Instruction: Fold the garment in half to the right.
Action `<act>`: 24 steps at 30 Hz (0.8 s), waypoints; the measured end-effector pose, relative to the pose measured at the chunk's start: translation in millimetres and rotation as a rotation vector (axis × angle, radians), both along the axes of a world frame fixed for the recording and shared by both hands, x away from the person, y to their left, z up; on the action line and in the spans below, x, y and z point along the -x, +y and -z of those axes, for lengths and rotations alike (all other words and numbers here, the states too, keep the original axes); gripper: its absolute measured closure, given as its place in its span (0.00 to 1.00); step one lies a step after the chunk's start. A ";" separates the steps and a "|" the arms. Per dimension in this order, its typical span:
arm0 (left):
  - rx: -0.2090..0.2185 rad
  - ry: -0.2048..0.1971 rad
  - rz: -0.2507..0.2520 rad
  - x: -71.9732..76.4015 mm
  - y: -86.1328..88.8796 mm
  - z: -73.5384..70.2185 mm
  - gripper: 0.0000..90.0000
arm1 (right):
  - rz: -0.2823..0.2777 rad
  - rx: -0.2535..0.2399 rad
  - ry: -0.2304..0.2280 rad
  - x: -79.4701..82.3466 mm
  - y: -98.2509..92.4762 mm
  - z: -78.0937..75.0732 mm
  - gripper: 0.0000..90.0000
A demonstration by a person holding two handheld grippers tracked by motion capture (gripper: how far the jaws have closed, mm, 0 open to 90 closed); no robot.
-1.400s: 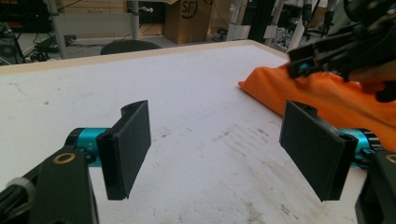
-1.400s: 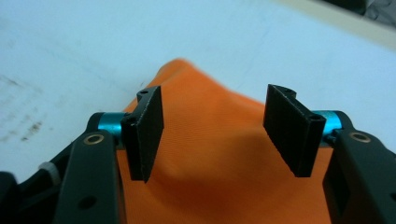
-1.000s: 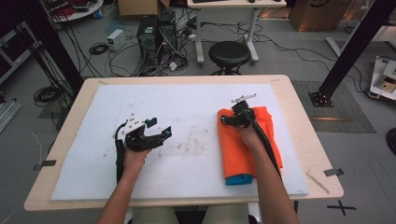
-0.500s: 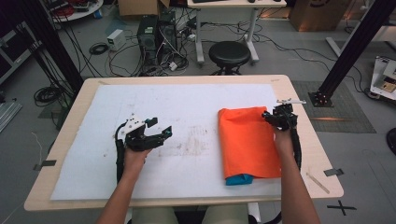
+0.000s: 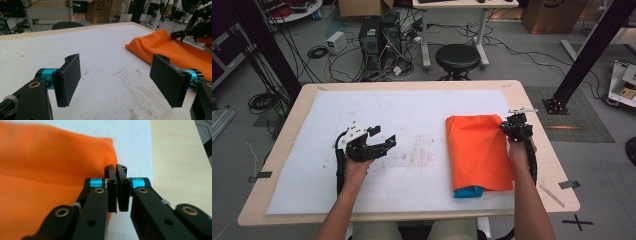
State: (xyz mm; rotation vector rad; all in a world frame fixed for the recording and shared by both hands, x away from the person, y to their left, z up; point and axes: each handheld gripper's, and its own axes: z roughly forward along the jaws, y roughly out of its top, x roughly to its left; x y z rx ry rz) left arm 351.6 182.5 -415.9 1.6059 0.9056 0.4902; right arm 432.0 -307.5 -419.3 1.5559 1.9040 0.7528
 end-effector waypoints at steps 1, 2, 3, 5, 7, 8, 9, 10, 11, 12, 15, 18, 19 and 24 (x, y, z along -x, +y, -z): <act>0.002 -0.001 -0.002 -0.1 0.6 0.0 0.28 | -0.010 -0.016 -0.026 -0.2 1.3 -2.7 0.77; 0.002 -0.002 -0.004 0.0 1.0 -0.1 0.28 | -0.029 -0.046 -0.068 -0.4 5.2 -8.0 0.70; 0.001 -0.002 -0.004 0.1 1.6 -0.3 0.28 | -0.058 -0.060 -0.104 -1.1 9.7 -12.1 0.63; 0.005 -0.004 -0.004 0.6 2.3 -0.8 0.28 | -0.127 -0.070 -0.134 -4.4 23.5 -18.9 0.58; 0.007 -0.006 -0.006 0.8 2.7 -0.9 0.28 | -0.203 -0.077 -0.115 -10.3 42.9 -22.5 0.57; 0.007 -0.004 -0.005 1.1 2.9 -1.1 0.28 | -0.227 -0.079 -0.109 -12.2 51.1 -22.8 0.57; 0.007 -0.005 -0.003 1.3 3.0 -1.2 0.28 | -0.263 -0.100 -0.095 -15.6 61.9 -22.2 0.57; 0.005 -0.003 0.000 1.7 3.3 -1.5 0.28 | -0.299 -0.107 -0.075 -19.2 72.9 -20.9 0.57; 0.006 -0.003 0.004 1.9 3.5 -1.7 0.28 | -0.327 -0.099 -0.058 -22.7 83.6 -19.1 0.57; 0.008 -0.003 0.005 2.2 3.9 -1.9 0.28 | -0.345 -0.089 -0.042 -25.8 93.8 -16.7 0.57; 0.003 -0.001 0.005 2.0 5.5 -1.9 0.28 | -0.362 -0.079 0.011 -35.3 114.4 -6.6 0.59; 0.005 0.001 0.005 2.4 6.6 -1.8 0.28 | -0.324 -0.127 0.077 -43.4 122.1 5.0 0.62; 0.004 0.001 0.008 2.5 7.1 -1.7 0.28 | -0.317 -0.139 0.078 -44.4 122.6 6.5 0.65; 0.004 0.001 0.006 3.2 8.4 -1.7 0.28 | -0.344 -0.144 0.098 -48.0 131.9 13.2 0.82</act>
